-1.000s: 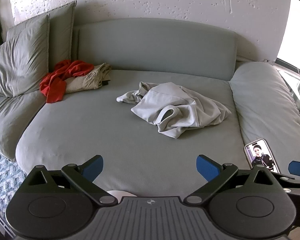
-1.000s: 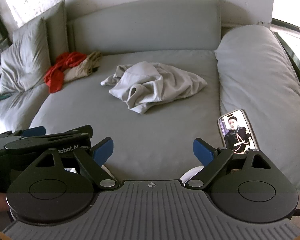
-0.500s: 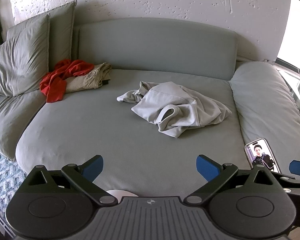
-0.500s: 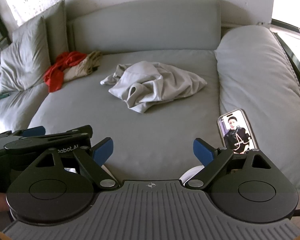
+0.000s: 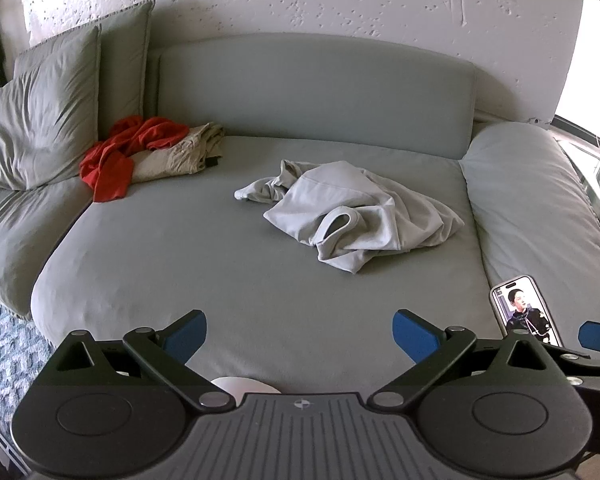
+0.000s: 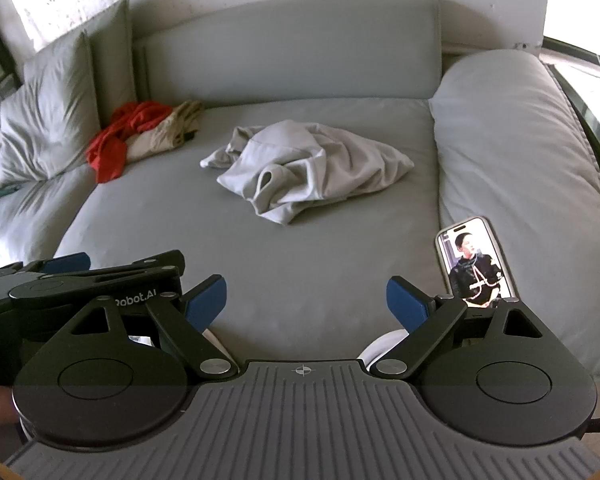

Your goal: Fold clothes

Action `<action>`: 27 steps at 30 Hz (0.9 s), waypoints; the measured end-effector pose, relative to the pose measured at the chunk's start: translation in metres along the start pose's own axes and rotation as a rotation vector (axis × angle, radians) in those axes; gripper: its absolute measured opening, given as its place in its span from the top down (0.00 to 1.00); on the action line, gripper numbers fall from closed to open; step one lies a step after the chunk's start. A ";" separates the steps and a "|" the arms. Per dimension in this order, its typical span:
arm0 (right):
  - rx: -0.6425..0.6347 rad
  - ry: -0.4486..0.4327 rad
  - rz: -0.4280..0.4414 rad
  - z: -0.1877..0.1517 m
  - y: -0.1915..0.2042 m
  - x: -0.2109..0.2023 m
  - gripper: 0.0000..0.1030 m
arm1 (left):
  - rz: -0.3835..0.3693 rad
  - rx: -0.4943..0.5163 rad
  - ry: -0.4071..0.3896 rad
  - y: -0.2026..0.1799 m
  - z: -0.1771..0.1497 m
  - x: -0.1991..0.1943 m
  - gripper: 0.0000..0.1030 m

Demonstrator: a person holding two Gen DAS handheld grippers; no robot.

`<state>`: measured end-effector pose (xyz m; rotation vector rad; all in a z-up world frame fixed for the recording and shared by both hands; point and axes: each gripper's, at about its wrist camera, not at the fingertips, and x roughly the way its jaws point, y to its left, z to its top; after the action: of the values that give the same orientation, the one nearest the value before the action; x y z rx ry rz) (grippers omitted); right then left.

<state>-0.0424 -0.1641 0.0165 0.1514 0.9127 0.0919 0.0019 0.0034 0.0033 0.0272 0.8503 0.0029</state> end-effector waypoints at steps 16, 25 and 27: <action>0.017 0.009 0.014 -0.004 -0.005 0.012 0.10 | -0.030 -0.038 0.035 0.007 -0.007 0.016 0.02; -0.041 -0.111 -0.024 0.001 -0.012 0.052 0.11 | 0.023 -0.066 0.033 0.035 -0.019 0.058 0.03; -0.049 -0.102 -0.016 0.005 -0.012 0.066 0.11 | 0.018 -0.088 0.043 0.042 -0.019 0.069 0.03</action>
<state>0.0017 -0.1665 -0.0338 0.1026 0.8093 0.0906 0.0330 0.0471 -0.0600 -0.0481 0.8923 0.0576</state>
